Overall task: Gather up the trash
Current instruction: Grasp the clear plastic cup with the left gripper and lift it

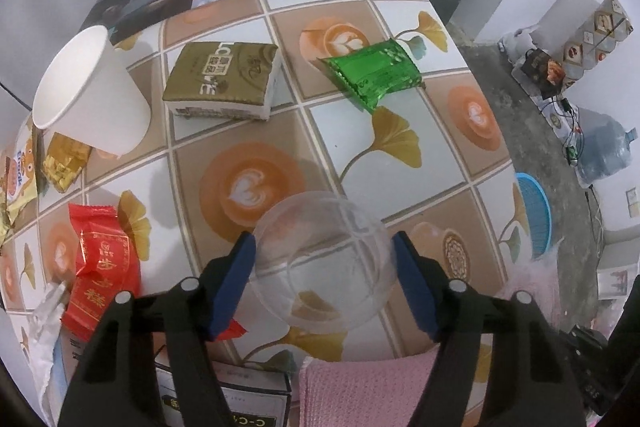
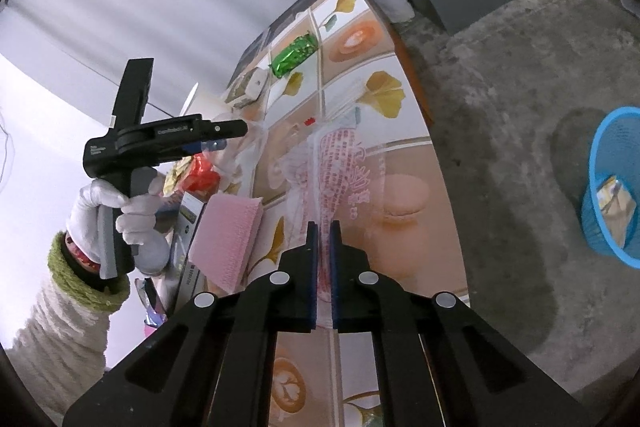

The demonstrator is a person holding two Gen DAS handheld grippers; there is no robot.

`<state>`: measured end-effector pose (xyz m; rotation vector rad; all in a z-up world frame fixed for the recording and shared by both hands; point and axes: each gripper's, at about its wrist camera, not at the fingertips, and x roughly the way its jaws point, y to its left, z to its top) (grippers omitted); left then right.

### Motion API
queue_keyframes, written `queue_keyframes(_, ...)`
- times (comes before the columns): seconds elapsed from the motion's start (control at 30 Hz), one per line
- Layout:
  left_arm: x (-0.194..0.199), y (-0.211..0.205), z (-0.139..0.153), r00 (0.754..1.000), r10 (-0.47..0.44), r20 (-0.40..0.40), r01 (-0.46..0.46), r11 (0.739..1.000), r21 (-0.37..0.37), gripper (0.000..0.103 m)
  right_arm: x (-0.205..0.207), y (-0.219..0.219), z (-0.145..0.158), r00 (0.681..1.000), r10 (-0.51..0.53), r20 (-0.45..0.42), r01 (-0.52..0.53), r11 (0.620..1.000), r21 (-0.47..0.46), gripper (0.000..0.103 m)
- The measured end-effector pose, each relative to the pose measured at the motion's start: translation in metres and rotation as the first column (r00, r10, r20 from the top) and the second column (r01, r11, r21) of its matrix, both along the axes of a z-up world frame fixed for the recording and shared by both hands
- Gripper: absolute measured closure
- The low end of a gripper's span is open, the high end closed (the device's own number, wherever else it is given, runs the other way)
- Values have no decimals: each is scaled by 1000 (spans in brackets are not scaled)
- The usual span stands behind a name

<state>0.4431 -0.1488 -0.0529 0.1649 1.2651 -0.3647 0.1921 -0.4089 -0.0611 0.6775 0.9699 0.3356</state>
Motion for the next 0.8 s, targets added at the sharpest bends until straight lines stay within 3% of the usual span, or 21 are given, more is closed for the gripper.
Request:
queue_keyframes(0.27, -4, 1, 8, 1000, -4, 24, 4, 1000, -14, 36, 0, -2, 3, 1000, -6, 7, 6, 1000, 7, 100)
queue_keyframes(0.8, -30, -9, 56, 992, -44, 115, 49, 998, -38, 36, -7, -7, 20, 999, -25, 47, 24, 1000, 12, 101)
